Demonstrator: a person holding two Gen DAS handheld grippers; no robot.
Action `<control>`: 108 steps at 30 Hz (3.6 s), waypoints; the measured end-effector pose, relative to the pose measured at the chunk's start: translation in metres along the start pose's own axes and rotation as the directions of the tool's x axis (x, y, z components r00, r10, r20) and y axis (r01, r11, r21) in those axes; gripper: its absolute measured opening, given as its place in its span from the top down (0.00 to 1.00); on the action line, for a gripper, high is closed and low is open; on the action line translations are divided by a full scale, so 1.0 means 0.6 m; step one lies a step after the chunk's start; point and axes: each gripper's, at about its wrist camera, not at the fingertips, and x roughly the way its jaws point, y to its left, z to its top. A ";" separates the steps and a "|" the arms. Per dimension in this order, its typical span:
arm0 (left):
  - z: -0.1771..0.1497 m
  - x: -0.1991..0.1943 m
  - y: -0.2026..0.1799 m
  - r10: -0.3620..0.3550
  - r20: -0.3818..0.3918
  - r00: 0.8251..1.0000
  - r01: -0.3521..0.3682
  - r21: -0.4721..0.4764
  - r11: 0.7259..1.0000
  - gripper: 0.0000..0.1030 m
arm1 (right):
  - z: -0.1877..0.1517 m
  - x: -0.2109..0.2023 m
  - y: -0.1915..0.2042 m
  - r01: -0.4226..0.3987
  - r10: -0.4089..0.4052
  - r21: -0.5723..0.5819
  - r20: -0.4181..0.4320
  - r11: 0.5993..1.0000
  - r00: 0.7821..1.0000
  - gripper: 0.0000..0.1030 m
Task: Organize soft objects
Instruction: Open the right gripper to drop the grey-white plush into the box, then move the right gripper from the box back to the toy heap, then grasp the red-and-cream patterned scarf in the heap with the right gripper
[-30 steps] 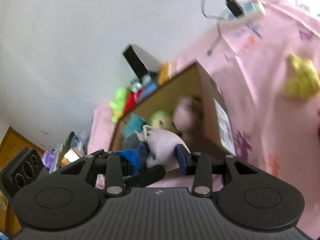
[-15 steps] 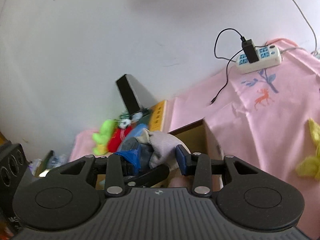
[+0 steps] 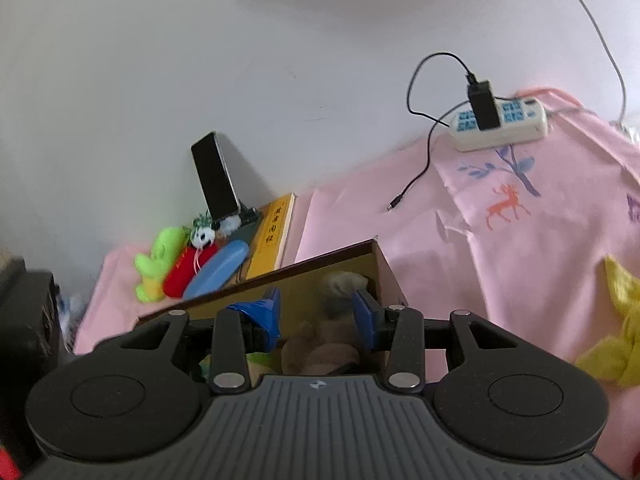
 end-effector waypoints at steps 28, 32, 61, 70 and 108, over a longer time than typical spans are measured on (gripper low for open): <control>-0.019 -0.105 -0.043 0.209 -0.079 0.975 -0.215 -0.085 0.973 0.29 | -0.048 -0.108 -0.005 0.002 -0.001 0.080 -0.004 0.997 1.000 0.76; -0.024 -0.120 -0.052 0.221 -0.083 0.972 -0.229 -0.097 0.969 0.29 | -0.055 -0.125 -0.003 0.004 -0.003 0.061 -0.007 0.998 1.000 0.76; -0.052 -0.193 -0.193 0.194 -0.074 0.978 -0.199 -0.070 0.977 0.25 | -0.102 -0.241 -0.047 0.076 -0.076 -0.038 -0.012 0.996 0.997 0.76; -0.073 -0.201 -0.265 0.082 -0.033 0.996 -0.081 0.028 0.996 0.25 | -0.134 -0.267 -0.100 0.116 -0.115 0.008 -0.053 0.993 0.992 0.76; -0.077 -0.067 -0.482 -0.269 -0.047 0.962 0.270 0.301 0.914 0.46 | -0.149 -0.347 -0.321 0.221 -0.223 0.365 -0.036 0.905 0.974 0.80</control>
